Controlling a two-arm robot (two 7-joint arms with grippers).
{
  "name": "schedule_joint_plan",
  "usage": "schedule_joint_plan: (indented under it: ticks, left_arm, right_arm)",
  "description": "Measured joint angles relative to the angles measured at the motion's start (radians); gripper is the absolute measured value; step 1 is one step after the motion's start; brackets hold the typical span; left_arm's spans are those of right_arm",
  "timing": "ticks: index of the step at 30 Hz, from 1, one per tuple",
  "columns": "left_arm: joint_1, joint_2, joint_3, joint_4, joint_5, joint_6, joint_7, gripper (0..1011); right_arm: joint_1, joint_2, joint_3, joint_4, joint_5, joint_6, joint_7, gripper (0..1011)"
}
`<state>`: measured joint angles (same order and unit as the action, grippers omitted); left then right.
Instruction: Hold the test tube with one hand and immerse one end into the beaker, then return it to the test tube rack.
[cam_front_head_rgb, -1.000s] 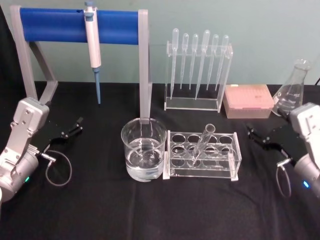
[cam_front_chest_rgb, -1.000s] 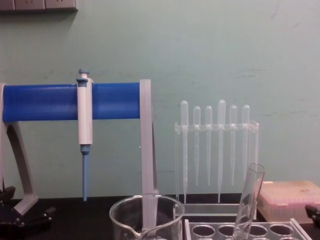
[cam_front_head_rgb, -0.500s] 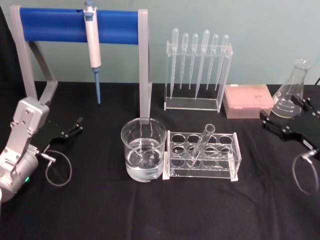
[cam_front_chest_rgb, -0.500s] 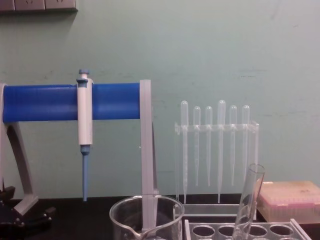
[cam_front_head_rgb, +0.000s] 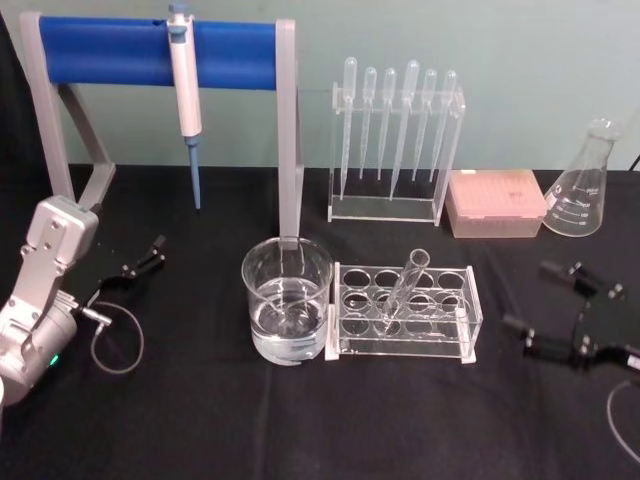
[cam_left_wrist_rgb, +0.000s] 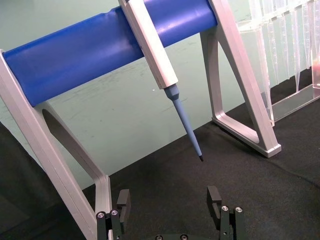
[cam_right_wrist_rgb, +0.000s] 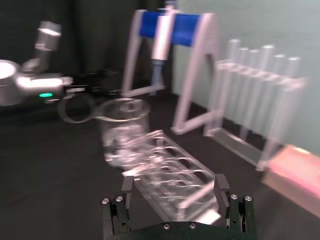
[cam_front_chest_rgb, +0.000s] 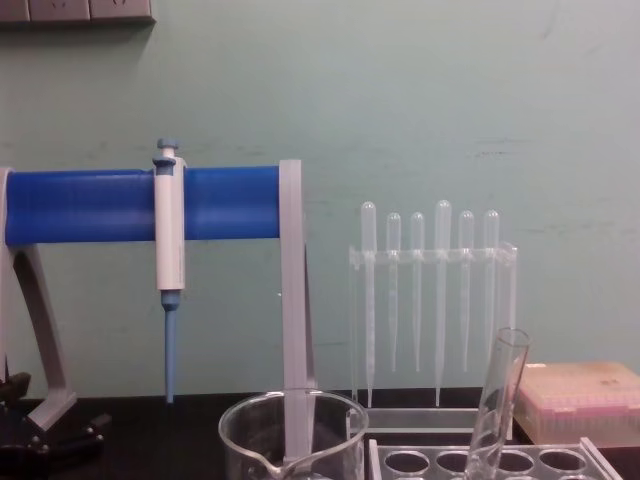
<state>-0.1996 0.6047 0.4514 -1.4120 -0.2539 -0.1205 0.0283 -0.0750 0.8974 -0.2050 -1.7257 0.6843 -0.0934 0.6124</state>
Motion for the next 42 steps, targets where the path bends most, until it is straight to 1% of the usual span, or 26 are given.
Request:
schedule_joint_plan:
  ticks: [5, 8, 11, 12, 13, 20, 24, 25, 28, 38, 42]
  left_arm:
    - [0.0, 0.0, 0.0, 0.0, 0.0, 0.0, 0.0, 1000]
    - [0.0, 0.0, 0.0, 0.0, 0.0, 0.0, 0.0, 1000]
    - [0.0, 0.0, 0.0, 0.0, 0.0, 0.0, 0.0, 1000]
    - [0.0, 0.0, 0.0, 0.0, 0.0, 0.0, 0.0, 1000]
    - [0.0, 0.0, 0.0, 0.0, 0.0, 0.0, 0.0, 1000]
    - [0.0, 0.0, 0.0, 0.0, 0.0, 0.0, 0.0, 1000]
    - [0.0, 0.0, 0.0, 0.0, 0.0, 0.0, 0.0, 1000]
    - [0.0, 0.0, 0.0, 0.0, 0.0, 0.0, 0.0, 1000]
    - [0.0, 0.0, 0.0, 0.0, 0.0, 0.0, 0.0, 1000]
    - [0.0, 0.0, 0.0, 0.0, 0.0, 0.0, 0.0, 1000]
    - [0.0, 0.0, 0.0, 0.0, 0.0, 0.0, 0.0, 1000]
  right_arm:
    - [0.002, 0.006, -0.017, -0.002, 0.006, -0.01, 0.093, 1000]
    - [0.009, -0.001, -0.026, -0.002, 0.002, -0.014, 0.111, 1000]
    - [0.031, -0.021, -0.047, 0.005, -0.001, -0.013, 0.129, 1000]
    - [0.031, -0.021, -0.047, 0.005, -0.001, -0.013, 0.129, 1000]
    - [0.043, -0.032, -0.057, 0.008, -0.003, -0.011, 0.133, 1000]
    - [0.105, -0.088, -0.103, 0.021, -0.009, 0.008, 0.131, 1000]
    - [0.149, -0.127, -0.135, 0.039, -0.021, 0.027, 0.112, 1002]
    - [0.149, -0.127, -0.135, 0.039, -0.021, 0.027, 0.112, 1002]
    - [0.187, -0.161, -0.163, 0.059, -0.038, 0.042, 0.09, 1000]
    - [0.256, -0.218, -0.207, 0.103, -0.08, 0.05, 0.057, 1002]
    - [0.271, -0.235, -0.219, 0.116, -0.098, 0.049, 0.044, 1002]
